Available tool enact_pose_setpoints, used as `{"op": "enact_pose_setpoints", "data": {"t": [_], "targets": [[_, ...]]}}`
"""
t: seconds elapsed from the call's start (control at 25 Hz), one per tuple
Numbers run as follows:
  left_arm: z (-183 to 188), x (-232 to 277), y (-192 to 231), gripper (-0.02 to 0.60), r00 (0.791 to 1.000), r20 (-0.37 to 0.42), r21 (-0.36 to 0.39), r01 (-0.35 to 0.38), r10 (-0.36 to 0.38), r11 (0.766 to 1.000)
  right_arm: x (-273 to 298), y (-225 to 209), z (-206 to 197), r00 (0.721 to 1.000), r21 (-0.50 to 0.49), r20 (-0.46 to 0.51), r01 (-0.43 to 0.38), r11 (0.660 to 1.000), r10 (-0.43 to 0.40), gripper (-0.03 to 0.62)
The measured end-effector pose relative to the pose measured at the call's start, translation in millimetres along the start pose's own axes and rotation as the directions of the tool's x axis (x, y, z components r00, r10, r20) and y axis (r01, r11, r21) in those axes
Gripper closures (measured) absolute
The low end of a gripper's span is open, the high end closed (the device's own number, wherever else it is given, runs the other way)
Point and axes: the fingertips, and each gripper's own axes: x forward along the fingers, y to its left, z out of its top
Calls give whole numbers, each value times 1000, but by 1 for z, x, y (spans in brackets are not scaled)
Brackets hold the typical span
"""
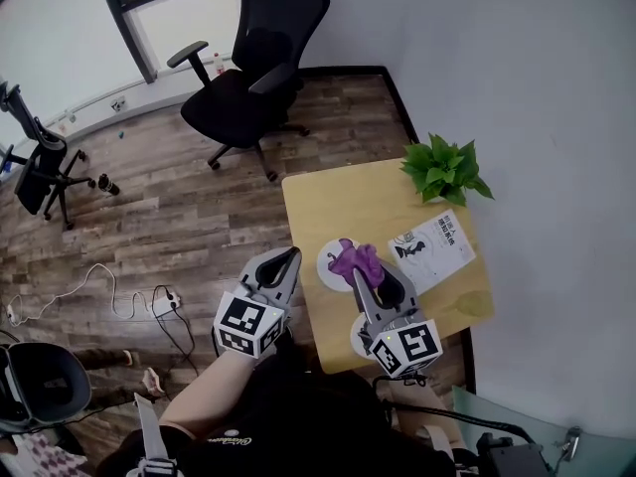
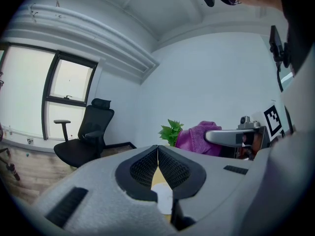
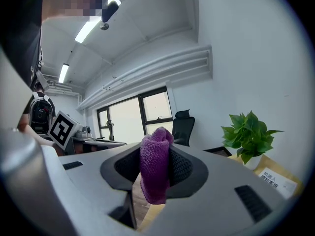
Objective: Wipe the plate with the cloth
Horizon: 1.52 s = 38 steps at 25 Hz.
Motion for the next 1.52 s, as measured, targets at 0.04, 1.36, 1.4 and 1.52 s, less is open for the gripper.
{"op": "enact_pose_setpoints", "data": {"t": [0.04, 1.36, 1.4, 1.52], "targets": [[-5, 0, 0, 574, 1000, -11, -7, 0, 0, 1000, 1, 0, -5, 1000, 6, -12, -1, 1000, 1, 473], [-95, 14, 10, 574, 988, -156, -115, -21, 3, 993, 121, -76, -222, 860, -141, -508, -33, 989, -44, 473], [-95, 13, 11, 574, 988, -155, -115, -24, 6, 993, 123, -76, -226, 852, -149, -521, -39, 988, -45, 473], [-95, 10, 13, 574, 988, -153, -120, -31, 12, 992, 124, -74, -237, 835, -158, -548, -55, 986, -41, 473]]}}
